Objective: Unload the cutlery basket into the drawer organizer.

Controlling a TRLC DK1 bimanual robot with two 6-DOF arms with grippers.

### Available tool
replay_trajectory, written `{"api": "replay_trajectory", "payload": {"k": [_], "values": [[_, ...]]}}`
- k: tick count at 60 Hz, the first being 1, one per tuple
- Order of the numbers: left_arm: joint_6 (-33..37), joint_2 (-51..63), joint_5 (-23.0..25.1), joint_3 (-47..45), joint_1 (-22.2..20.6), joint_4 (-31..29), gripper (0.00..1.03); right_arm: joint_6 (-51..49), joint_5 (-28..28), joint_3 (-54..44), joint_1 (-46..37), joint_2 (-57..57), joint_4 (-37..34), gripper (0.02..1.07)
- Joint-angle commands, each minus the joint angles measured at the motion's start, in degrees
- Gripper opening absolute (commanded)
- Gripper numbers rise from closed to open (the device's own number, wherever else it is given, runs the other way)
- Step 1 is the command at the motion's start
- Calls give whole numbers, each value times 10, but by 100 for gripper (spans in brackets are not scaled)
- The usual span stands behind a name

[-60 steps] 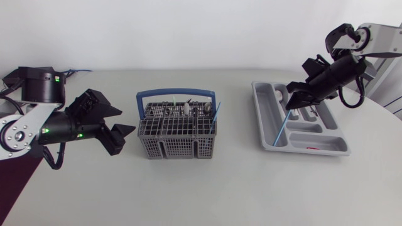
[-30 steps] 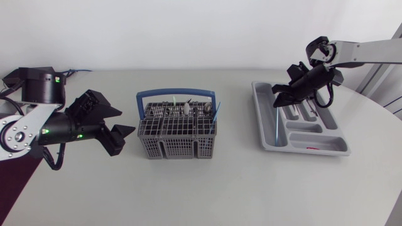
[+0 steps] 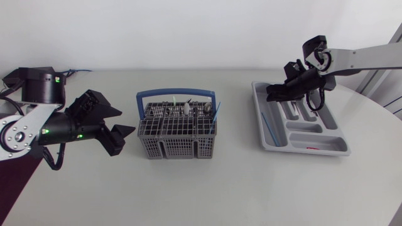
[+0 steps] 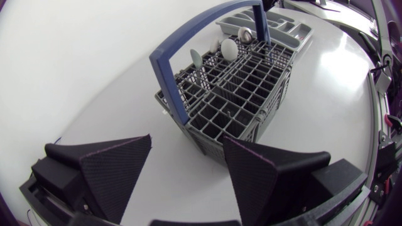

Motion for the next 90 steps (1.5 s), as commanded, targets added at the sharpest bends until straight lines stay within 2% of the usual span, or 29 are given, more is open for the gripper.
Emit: {"api": "replay_trajectory", "payload": {"k": [1, 14, 17, 22, 43, 56, 60, 65, 74, 80, 90], "values": [[-5, -7, 5, -15, -5, 2, 98, 13, -3, -51, 13, -69, 16, 70], [-6, -7, 5, -21, -5, 7, 98, 22, -4, -159, 60, -182, 35, 75], [-8, -7, 5, -25, -7, 11, 98, 26, -23, -181, 81, -204, 36, 75], [-12, -7, 5, -26, -10, 13, 98, 32, -47, -201, 104, -223, 42, 75], [-27, -34, 7, -27, -39, 12, 98, 42, -55, -263, 187, -259, 129, 75], [-34, -36, 49, -28, -77, 0, 98, 42, -74, -278, 213, -262, 157, 74], [-33, -31, 79, -25, -89, -11, 98, 41, -77, -280, 219, -261, 162, 74], [-33, -20, 84, -20, -107, -10, 98, 41, -77, -279, 227, -257, 170, 74], [-39, 18, 84, -6, -127, 3, 98, 42, -80, -267, 234, -242, 175, 64], [-43, 42, 84, 7, -132, 13, 98, 42, -80, -258, 238, -228, 175, 63], [-53, 66, 84, 22, -151, 31, 98, 42, -80, -245, 238, -212, 176, 50]]}}
